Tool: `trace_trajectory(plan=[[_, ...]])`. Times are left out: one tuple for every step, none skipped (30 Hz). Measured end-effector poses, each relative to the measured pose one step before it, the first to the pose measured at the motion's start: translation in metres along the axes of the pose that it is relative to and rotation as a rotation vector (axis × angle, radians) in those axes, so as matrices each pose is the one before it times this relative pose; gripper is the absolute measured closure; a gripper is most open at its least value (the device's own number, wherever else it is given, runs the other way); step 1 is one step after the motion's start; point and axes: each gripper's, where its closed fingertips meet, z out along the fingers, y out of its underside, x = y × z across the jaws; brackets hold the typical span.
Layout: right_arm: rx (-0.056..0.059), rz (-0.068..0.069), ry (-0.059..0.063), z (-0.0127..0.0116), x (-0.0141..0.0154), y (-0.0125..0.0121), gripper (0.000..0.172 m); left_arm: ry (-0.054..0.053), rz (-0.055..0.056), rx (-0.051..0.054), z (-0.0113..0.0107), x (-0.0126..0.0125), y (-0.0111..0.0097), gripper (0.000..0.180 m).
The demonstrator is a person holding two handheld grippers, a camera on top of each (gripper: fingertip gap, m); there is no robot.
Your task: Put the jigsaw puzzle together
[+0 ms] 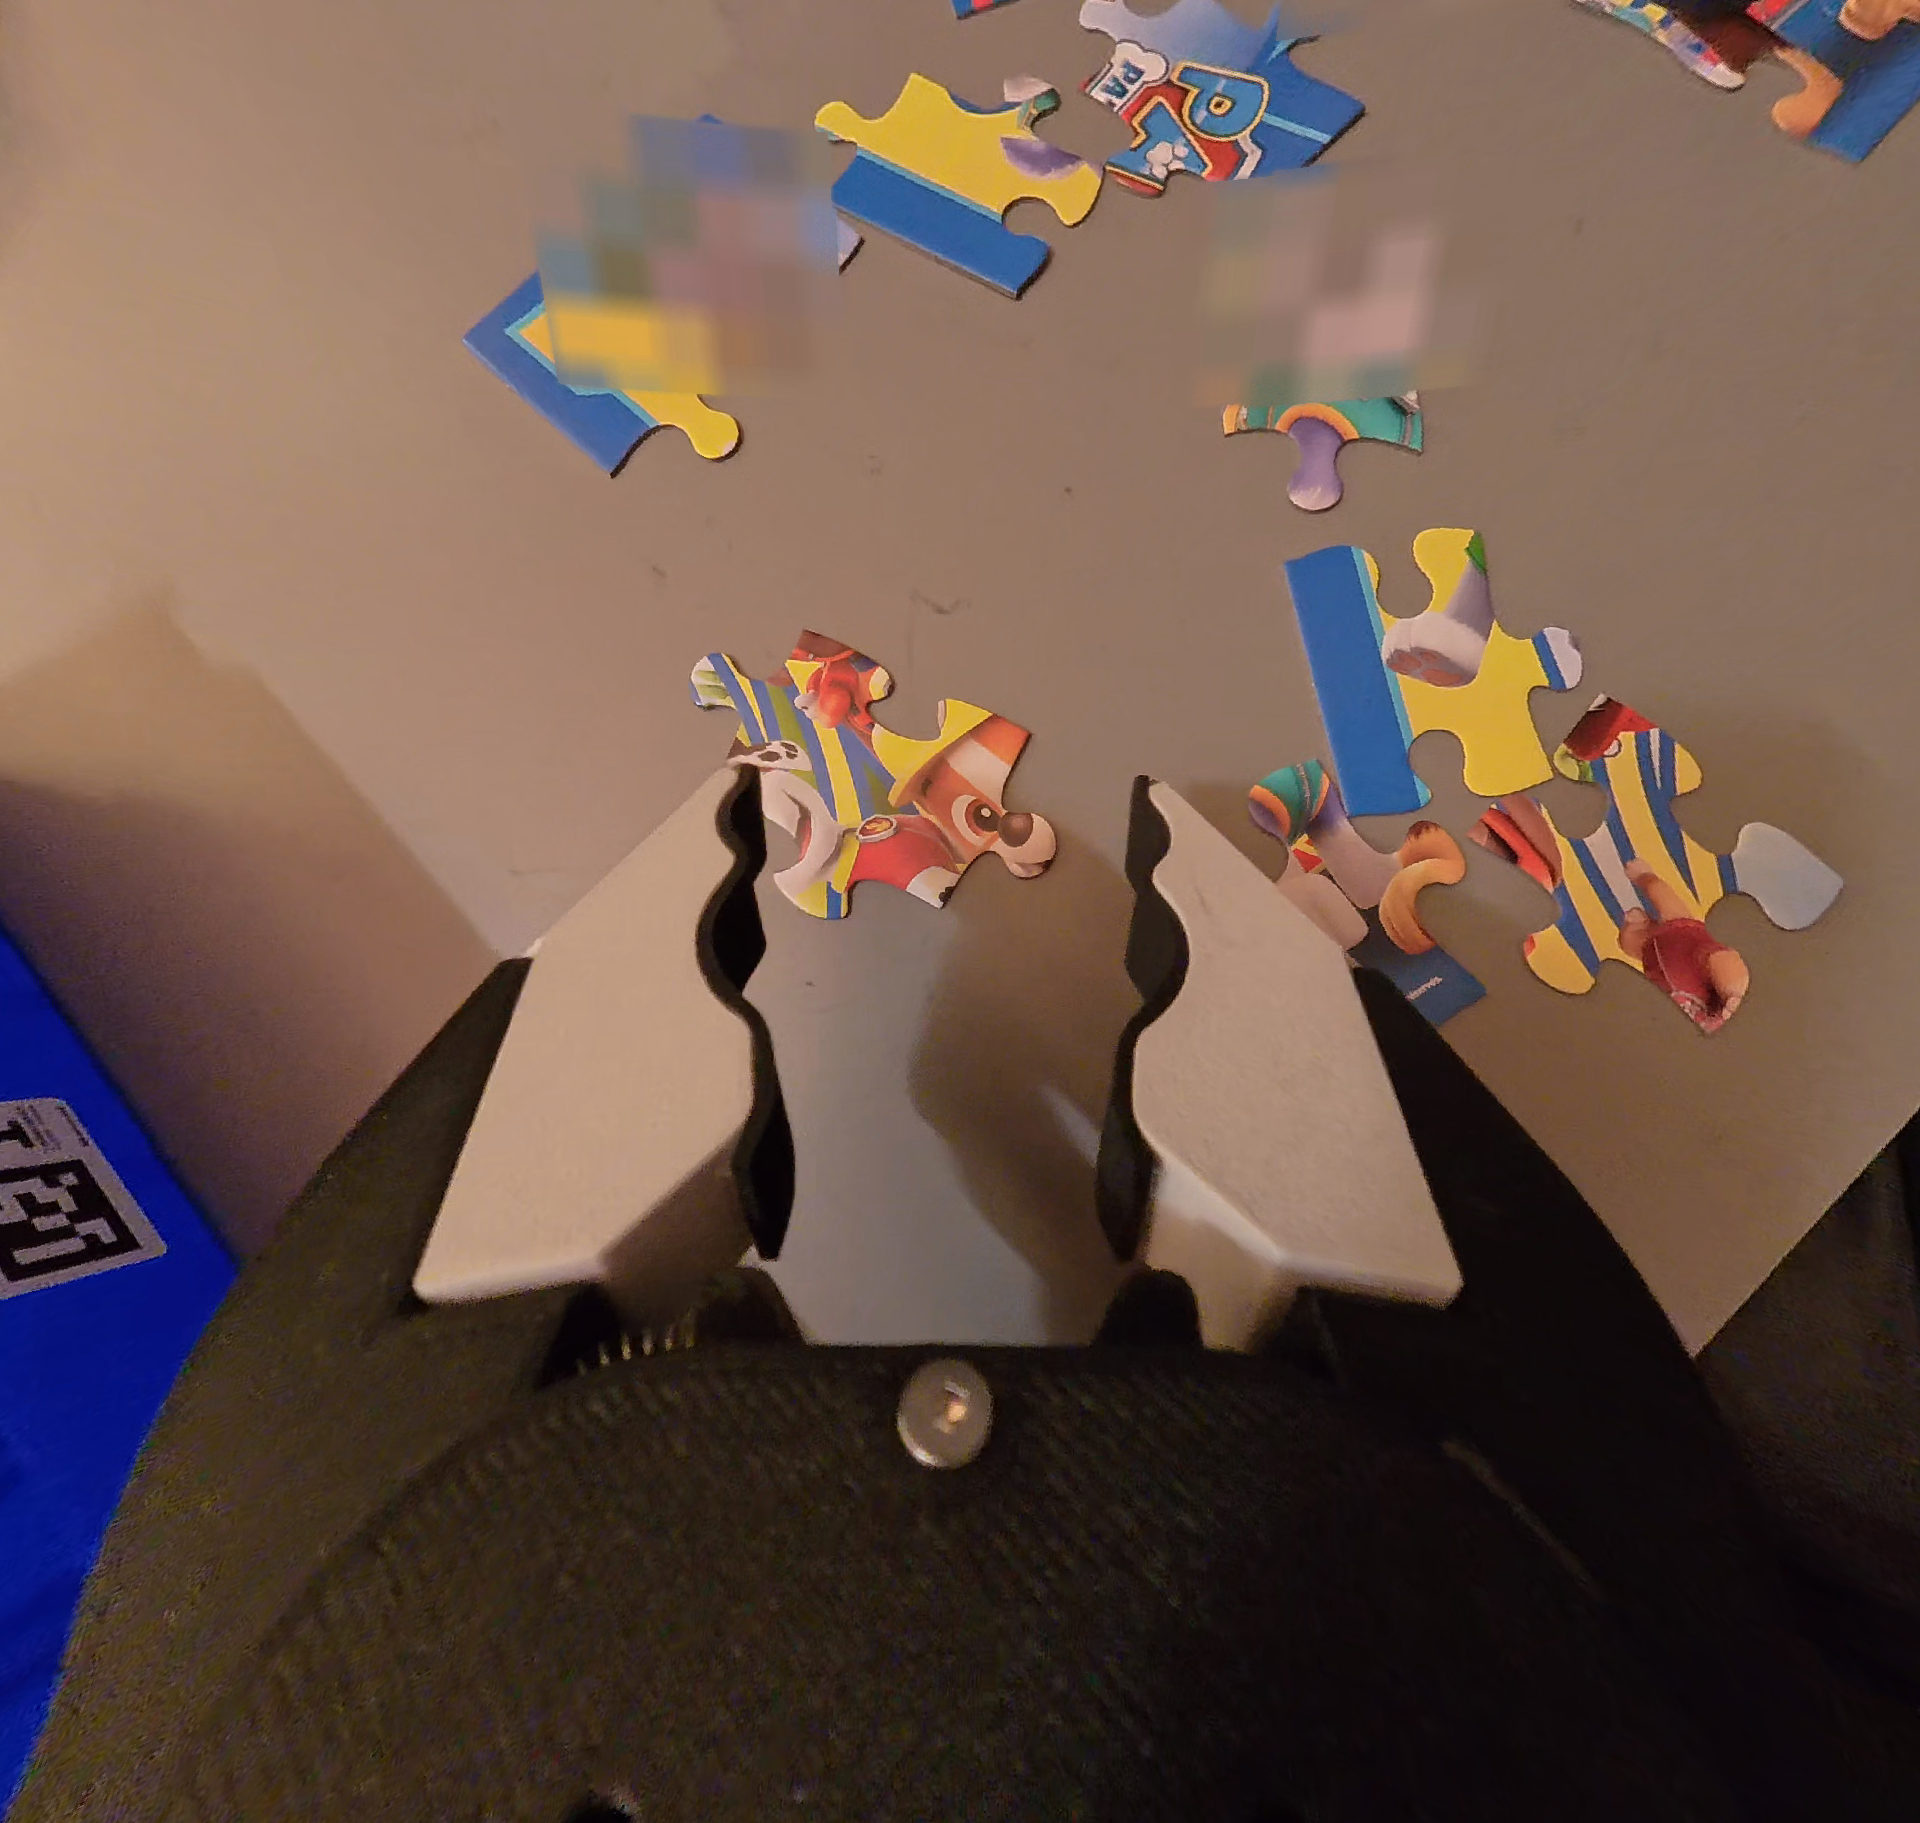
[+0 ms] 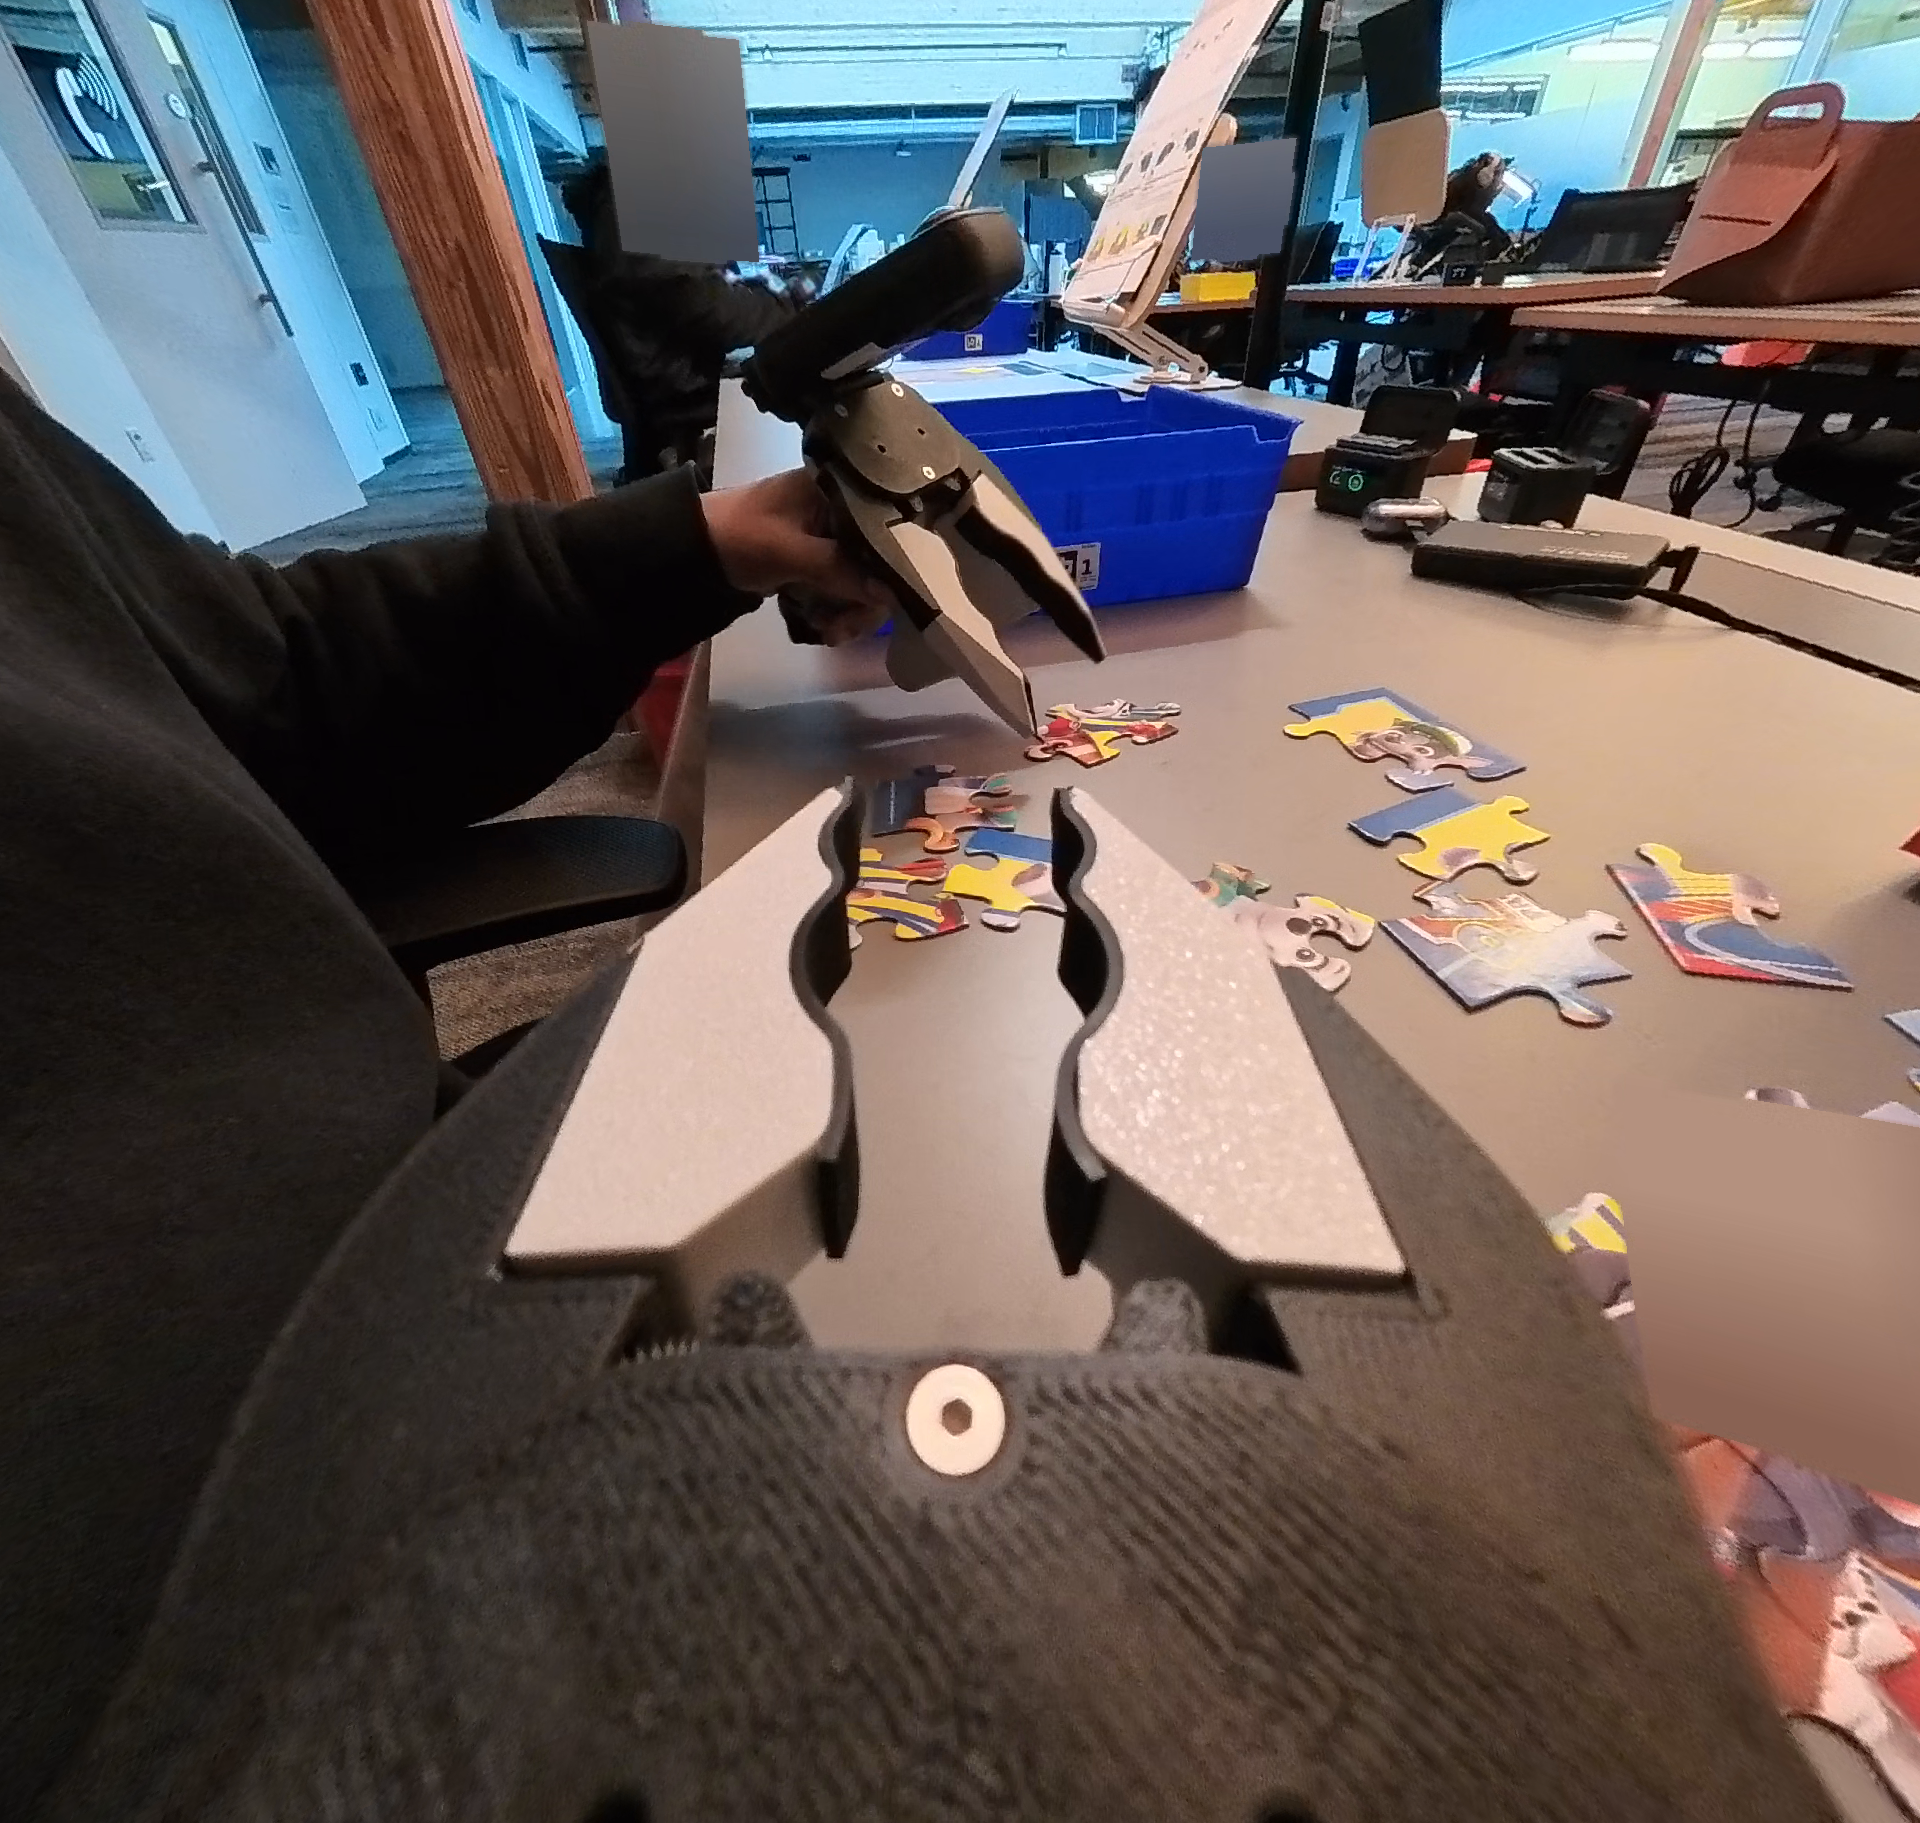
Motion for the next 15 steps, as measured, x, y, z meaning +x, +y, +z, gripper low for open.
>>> trace_trajectory(plan=[[0.0001, 0.0022, -0.0019, 0.00035, -0.00045, 0.00057, 0.137, -0.0030, 0.0016, -0.0007, 0.00023, -0.00027, -0.00022, 0.109], [-0.0004, 0.0023, -0.0026, 0.00031, -0.00056, 0.00054, 0.136, -0.0026, -0.0002, 0.0003, 0.00020, -0.00037, -0.00037, 0.107], [-0.0004, 0.0012, -0.0025, 0.00030, -0.00070, 0.00035, 0.136, 0.0008, -0.0016, 0.0013, 0.00012, 0.00001, -0.00049, 0.105], [-0.0001, -0.0004, -0.0015, 0.00012, -0.00058, 0.00023, 0.136, 0.0032, -0.0030, 0.0024, 0.00002, 0.00015, -0.00072, 0.103], [0.0000, -0.0013, -0.0006, -0.00010, -0.00039, -0.00008, 0.136, 0.0044, -0.0039, 0.0034, -0.00014, 0.00037, -0.00077, 0.100], [0.0003, -0.0013, -0.0001, -0.00017, -0.00029, -0.00011, 0.136, 0.0054, -0.0032, 0.0026, -0.00008, 0.00038, -0.00063, 0.098], [0.0006, -0.0006, 0.0001, -0.00029, -0.00013, -0.00026, 0.136, 0.0046, -0.0010, 0.0013, -0.00003, 0.00031, -0.00047, 0.094], [0.0011, 0.0003, 0.0002, -0.00038, 0.00001, -0.00032, 0.136, 0.0031, 0.0014, 0.0000, 0.00004, 0.00007, -0.00018, 0.091], [0.0012, 0.0010, 0.0001, -0.00036, 0.00017, -0.00016, 0.136, 0.0012, 0.0034, -0.0026, 0.00005, -0.00023, 0.00013, 0.089], [0.0014, 0.0012, 0.0001, -0.00034, 0.00016, -0.00019, 0.136, -0.0005, 0.0053, -0.0051, 0.00025, -0.00040, 0.00036, 0.087], [0.0016, 0.0011, 0.0001, -0.00046, 0.00014, -0.00010, 0.136, -0.0031, 0.0057, -0.0064, 0.00041, -0.00103, 0.00057, 0.086], [0.0017, 0.0006, 0.0002, -0.00041, 0.00004, -0.00022, 0.136, -0.0044, 0.0060, -0.0077, 0.00070, -0.00124, 0.00063, 0.086], [0.0022, 0.0000, 0.0003, -0.00048, -0.00007, -0.00027, 0.136, 0.0001, 0.0076, -0.0100, 0.00099, -0.00069, 0.00074, 0.086], [0.0027, -0.0005, 0.0004, -0.00040, -0.00016, -0.00034, 0.137, 0.0063, 0.0078, -0.0117, 0.00121, 0.00023, 0.00086, 0.086], [0.0029, -0.0006, 0.0005, -0.00052, -0.00018, -0.00036, 0.137, 0.0045, 0.0071, -0.0118, 0.00138, -0.00006, 0.00066, 0.086]])
